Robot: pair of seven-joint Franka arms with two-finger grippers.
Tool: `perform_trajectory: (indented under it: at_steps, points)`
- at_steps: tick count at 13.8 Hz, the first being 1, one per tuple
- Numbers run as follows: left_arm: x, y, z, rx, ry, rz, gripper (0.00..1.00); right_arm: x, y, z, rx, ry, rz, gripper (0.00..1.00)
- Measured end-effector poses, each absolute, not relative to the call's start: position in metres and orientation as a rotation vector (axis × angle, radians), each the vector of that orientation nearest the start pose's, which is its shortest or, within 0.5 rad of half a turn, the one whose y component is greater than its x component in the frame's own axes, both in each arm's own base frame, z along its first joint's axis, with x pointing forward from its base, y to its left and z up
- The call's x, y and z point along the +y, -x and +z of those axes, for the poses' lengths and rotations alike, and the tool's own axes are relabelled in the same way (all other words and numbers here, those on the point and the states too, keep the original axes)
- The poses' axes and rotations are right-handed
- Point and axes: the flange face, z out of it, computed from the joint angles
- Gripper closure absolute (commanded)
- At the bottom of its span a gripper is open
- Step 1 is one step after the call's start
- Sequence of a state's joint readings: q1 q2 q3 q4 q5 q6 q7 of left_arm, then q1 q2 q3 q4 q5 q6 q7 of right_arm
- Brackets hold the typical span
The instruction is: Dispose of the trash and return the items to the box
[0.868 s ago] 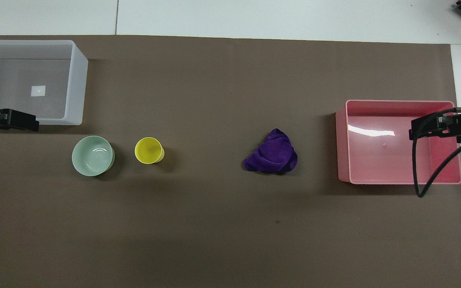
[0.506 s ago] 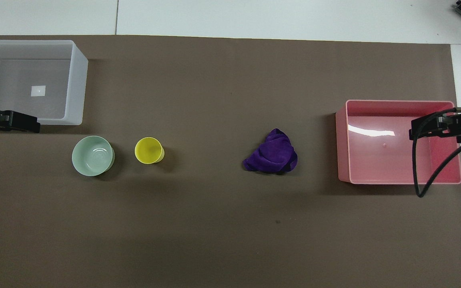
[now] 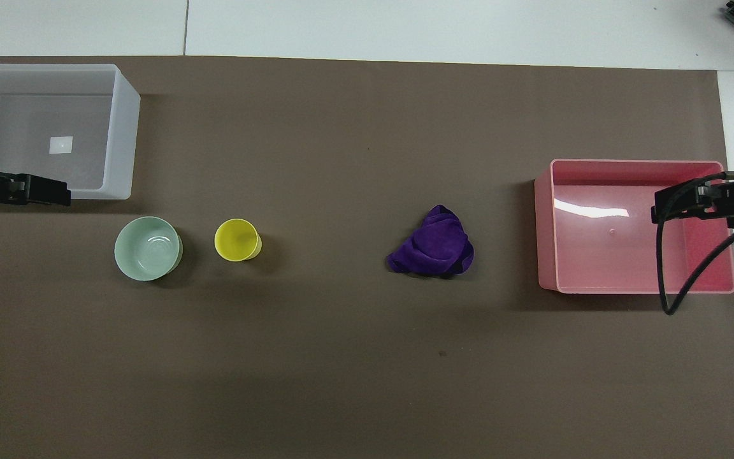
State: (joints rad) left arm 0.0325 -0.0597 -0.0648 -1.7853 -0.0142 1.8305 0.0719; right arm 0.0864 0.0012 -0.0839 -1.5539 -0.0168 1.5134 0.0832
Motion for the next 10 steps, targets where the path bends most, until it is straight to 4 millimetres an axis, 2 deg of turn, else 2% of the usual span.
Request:
perform_trajectory:
  at_steps: [3, 10]
  points:
    - [-0.022, -0.547, 0.541, 0.160, 3.139, -0.176, 0.00, 0.000, -0.549, 0.627, 0.128, 3.157, 0.065, 0.00]
    - [-0.022, -0.521, 0.419, 0.144, 3.134, -0.221, 0.00, 0.000, -0.549, 0.627, 0.128, 3.157, 0.065, 0.00]
